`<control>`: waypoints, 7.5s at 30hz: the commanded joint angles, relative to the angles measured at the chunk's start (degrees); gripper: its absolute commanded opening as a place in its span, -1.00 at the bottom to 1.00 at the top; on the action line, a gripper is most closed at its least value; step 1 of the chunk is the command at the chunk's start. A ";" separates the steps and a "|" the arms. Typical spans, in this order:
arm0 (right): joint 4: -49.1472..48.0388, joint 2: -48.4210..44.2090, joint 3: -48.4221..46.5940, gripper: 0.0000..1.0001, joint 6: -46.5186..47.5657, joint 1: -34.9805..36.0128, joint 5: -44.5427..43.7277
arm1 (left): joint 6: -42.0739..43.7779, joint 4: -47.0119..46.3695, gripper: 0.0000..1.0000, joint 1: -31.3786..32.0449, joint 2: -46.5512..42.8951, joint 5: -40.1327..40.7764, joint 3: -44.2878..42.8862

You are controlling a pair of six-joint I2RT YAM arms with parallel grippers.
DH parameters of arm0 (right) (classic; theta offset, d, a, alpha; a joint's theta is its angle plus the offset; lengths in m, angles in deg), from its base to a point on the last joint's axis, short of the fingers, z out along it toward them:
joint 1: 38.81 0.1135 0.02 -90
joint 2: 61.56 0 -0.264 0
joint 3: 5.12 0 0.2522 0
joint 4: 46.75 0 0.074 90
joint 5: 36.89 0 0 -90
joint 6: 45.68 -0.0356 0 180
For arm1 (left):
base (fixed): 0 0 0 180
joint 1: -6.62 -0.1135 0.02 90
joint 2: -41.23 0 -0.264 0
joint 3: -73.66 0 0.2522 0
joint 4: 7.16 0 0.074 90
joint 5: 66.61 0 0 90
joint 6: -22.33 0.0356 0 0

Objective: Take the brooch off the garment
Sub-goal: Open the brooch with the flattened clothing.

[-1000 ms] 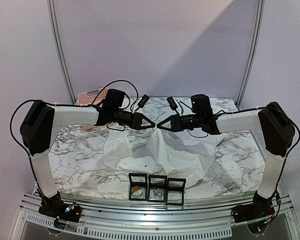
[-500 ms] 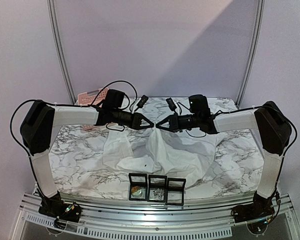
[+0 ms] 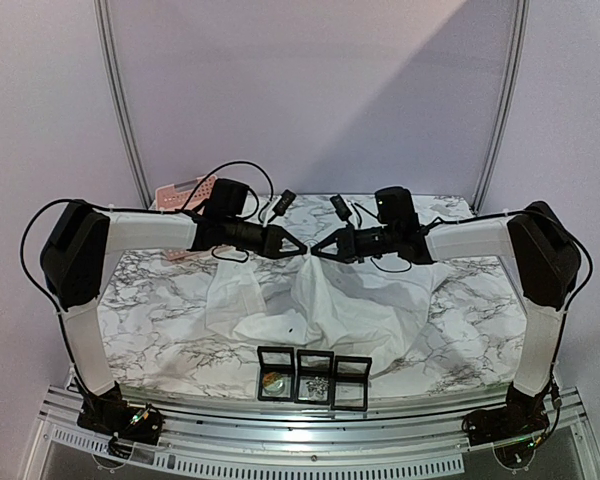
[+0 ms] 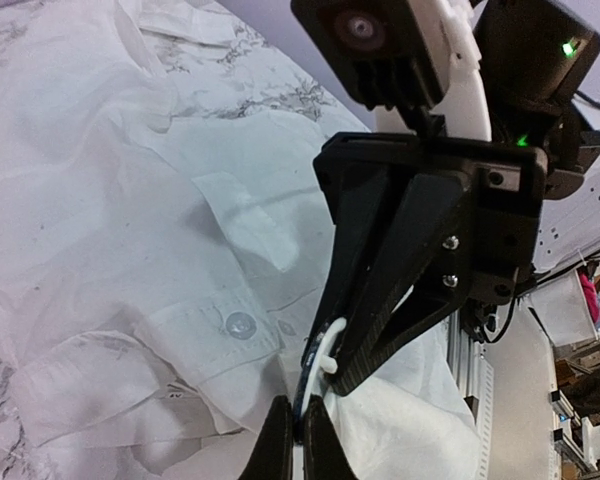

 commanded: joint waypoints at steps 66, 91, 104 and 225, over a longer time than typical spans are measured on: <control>-3.62 -2.45 5.31 0.16 10.68 -0.29 4.71 | -1.21 -3.51 -1.00 1.04 -0.26 -8.46 -0.65; -8.32 -0.28 4.10 -0.34 5.40 -0.17 7.33 | -0.79 -3.60 -1.00 1.43 -0.46 -9.22 -0.56; -13.10 1.63 4.19 -0.70 0.06 -0.96 10.12 | -0.53 -3.51 -1.00 1.53 -0.86 -9.30 -0.52; -10.21 -3.83 8.20 -0.49 8.74 -0.38 14.18 | 5.02 4.30 -1.00 2.85 -1.25 -11.95 -2.76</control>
